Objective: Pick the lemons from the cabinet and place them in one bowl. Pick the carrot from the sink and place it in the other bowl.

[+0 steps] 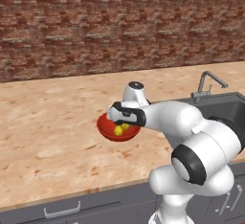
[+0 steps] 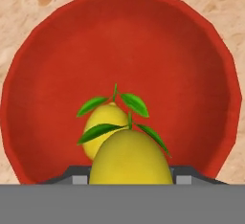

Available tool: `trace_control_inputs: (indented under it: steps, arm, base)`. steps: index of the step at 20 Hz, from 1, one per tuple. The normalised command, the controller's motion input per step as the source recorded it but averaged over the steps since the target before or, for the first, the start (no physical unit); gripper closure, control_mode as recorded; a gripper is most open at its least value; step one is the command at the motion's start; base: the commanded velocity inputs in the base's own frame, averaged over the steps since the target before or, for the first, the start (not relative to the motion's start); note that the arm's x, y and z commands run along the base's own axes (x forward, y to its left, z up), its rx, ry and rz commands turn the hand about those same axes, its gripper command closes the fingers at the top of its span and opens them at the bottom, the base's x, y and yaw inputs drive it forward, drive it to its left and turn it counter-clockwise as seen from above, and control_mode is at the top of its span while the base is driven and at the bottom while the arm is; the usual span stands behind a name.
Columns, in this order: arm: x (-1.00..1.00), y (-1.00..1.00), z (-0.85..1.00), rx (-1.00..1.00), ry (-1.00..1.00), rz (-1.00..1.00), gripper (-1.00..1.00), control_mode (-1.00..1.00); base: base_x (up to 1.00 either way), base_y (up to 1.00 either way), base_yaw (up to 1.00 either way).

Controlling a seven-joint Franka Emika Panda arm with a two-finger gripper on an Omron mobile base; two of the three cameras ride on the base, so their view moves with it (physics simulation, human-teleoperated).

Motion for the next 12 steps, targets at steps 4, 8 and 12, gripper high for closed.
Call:
trace_control_inputs:
  steps: [4,8,12]
  arm:
    - [0.16,0.0,-0.01,0.0,0.0,0.0,1.0,-1.0]
    - [0.28,0.0,0.0,0.0,0.01,0.0,1.0,-1.0]
    - [0.09,0.0,-0.01,0.0,0.0,0.0,1.0,-1.0]
  base:
    - [0.0,0.0,0.0]
    - [0.0,0.0,0.0]
    - [0.0,0.0,0.0]
